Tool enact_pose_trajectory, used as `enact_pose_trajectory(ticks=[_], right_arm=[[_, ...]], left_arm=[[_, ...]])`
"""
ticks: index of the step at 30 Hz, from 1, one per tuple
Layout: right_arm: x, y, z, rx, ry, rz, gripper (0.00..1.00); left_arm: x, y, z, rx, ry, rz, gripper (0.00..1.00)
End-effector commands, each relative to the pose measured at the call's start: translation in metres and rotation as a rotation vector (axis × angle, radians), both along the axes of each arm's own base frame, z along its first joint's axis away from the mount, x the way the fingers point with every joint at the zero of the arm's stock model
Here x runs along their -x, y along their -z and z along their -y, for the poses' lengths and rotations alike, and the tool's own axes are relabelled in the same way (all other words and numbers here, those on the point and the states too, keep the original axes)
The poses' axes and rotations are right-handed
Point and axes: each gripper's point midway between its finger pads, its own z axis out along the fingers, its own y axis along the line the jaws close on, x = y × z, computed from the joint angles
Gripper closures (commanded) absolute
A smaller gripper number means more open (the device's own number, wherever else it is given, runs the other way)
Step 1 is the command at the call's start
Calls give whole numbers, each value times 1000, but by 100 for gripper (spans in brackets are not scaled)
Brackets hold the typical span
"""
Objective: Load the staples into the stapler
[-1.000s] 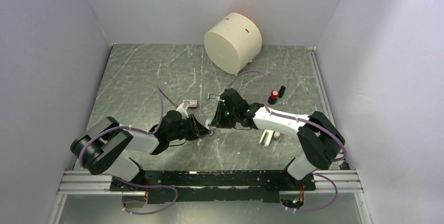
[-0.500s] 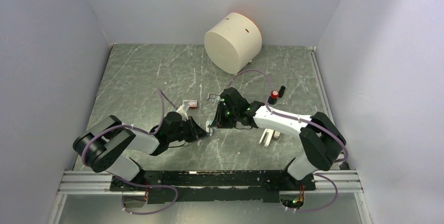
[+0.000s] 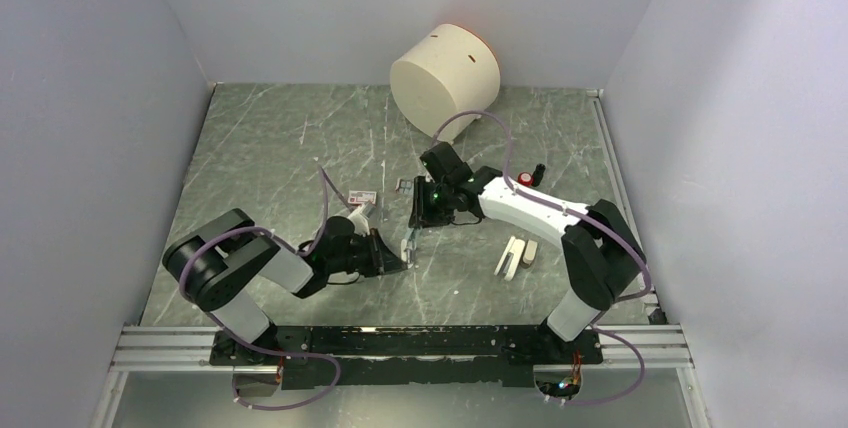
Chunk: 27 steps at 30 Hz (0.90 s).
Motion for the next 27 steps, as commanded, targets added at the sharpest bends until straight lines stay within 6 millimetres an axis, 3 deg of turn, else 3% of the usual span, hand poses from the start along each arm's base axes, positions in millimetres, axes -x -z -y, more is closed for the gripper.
enact_pose_trajectory(ticks=[1, 10, 17, 22, 27], right_arm=[[-12, 6, 4, 51, -46, 8, 64], [-14, 22, -5, 26, -76, 8, 55], [-18, 15, -4, -8, -26, 57, 40], [-22, 8, 6, -26, 72, 107, 36], [-23, -2, 18, -49, 154, 158, 36]], left_arm=[[15, 20, -1, -76, 70, -9, 95], [12, 23, -1, -105, 48, -62, 95], [11, 19, 3, -87, 32, -132, 95], [6, 22, -5, -52, -15, -173, 95], [-4, 25, -28, -40, -131, -171, 95]])
